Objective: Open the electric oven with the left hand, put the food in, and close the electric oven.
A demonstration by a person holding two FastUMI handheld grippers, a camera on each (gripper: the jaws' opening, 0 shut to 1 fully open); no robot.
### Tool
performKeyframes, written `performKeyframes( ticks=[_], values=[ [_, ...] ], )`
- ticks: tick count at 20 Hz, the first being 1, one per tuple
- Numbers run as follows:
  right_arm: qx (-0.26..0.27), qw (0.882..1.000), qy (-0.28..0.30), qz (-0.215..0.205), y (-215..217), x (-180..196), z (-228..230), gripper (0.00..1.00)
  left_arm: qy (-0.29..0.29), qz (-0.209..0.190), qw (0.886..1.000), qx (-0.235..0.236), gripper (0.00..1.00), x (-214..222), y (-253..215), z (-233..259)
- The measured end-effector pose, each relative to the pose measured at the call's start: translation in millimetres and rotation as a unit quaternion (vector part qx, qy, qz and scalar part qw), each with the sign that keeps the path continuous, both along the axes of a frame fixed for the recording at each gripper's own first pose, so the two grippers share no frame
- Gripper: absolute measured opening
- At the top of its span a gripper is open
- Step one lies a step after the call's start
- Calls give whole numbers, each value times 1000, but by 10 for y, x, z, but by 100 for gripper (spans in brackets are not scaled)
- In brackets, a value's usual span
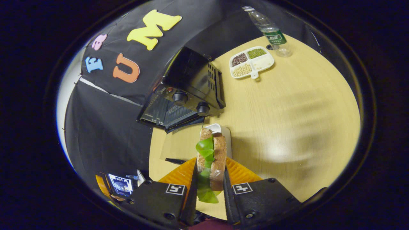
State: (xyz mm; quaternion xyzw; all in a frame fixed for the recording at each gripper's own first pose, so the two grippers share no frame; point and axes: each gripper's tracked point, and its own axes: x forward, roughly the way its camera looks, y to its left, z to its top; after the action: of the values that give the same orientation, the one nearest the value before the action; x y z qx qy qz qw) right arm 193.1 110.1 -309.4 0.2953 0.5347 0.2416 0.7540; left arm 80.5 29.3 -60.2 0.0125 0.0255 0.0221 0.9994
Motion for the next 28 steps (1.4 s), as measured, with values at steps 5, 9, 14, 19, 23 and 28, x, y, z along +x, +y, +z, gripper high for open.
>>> performKeyframes(
  ticks=[5, 9, 14, 19, 23, 28],
  values=[
    [25, 996, -46, -66, 121, -185, 323, 41, -9, -14, 1000, -10, 95, -132, 78, 3],
    [70, 984, -87, -139, 384, -242, 528, 40, -19, -23, 999, -12, 95, -249, 210, 24],
    [126, 970, -95, -185, 1033, -374, 574, 40, -31, -15, 999, -24, 95, -342, 432, 21],
    [147, 955, -108, -234, 1681, -216, 470, 40, -29, -25, 999, -34, 95, -383, 583, -20],
    [143, 938, -118, -294, 2085, 146, 267, 42, -17, -21, 999, -43, 95, -333, 749, -140],
    [139, 907, -171, -360, 2431, 789, 203, 41, -1, -13, 998, -61, 92, -302, 833, -257]
  ],
)
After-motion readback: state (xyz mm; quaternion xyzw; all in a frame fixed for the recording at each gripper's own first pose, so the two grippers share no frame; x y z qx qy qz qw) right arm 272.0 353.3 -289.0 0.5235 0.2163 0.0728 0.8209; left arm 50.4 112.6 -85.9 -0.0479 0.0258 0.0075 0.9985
